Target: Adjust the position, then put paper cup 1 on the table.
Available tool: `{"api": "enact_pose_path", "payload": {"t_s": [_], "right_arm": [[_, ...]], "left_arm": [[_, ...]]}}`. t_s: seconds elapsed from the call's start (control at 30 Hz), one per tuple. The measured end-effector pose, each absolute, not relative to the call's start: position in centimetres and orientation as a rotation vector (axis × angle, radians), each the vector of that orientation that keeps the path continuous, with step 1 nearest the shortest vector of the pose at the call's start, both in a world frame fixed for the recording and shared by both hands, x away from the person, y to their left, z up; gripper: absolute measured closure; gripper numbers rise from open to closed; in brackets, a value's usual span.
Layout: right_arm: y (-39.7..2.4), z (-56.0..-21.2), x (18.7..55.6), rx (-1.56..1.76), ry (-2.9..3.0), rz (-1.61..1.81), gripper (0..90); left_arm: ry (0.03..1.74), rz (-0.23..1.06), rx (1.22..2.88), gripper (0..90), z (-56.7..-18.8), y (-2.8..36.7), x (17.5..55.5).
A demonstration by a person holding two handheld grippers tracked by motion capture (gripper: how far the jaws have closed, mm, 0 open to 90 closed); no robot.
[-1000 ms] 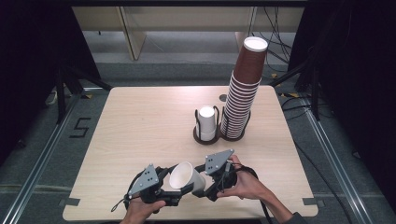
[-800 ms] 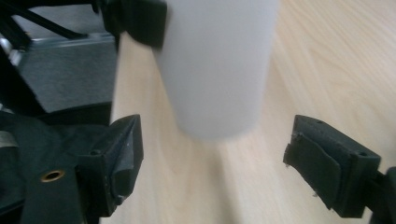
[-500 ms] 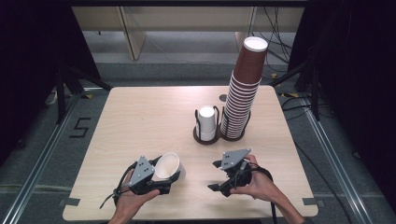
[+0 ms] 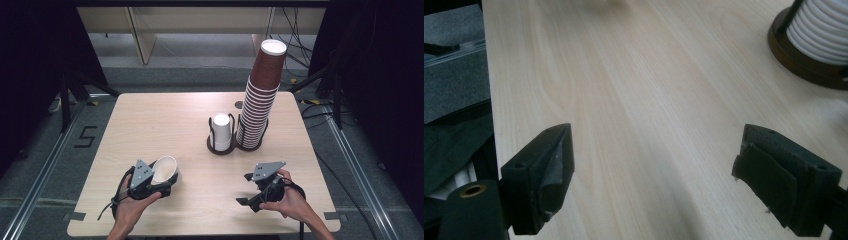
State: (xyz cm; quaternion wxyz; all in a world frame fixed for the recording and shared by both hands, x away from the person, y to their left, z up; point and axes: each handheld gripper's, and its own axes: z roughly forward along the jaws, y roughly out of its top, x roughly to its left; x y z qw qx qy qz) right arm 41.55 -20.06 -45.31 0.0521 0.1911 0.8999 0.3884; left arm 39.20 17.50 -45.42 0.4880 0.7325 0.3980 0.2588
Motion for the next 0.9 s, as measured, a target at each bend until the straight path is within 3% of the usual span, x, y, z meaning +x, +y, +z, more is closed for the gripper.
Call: {"api": "enact_pose_path", "payload": {"t_s": [0.47,0.9], "right_arm": [[-21.3,-45.8,40.9,0.633,2.729,1.130,16.3],[-21.9,-46.0,40.9,0.639,2.728,1.120,16.5]], "left_arm": [[1.079,0.672,1.756,23.3,-45.2,18.5,41.8],[1.151,0.745,1.782,23.1,-44.8,18.7,47.7]]}}
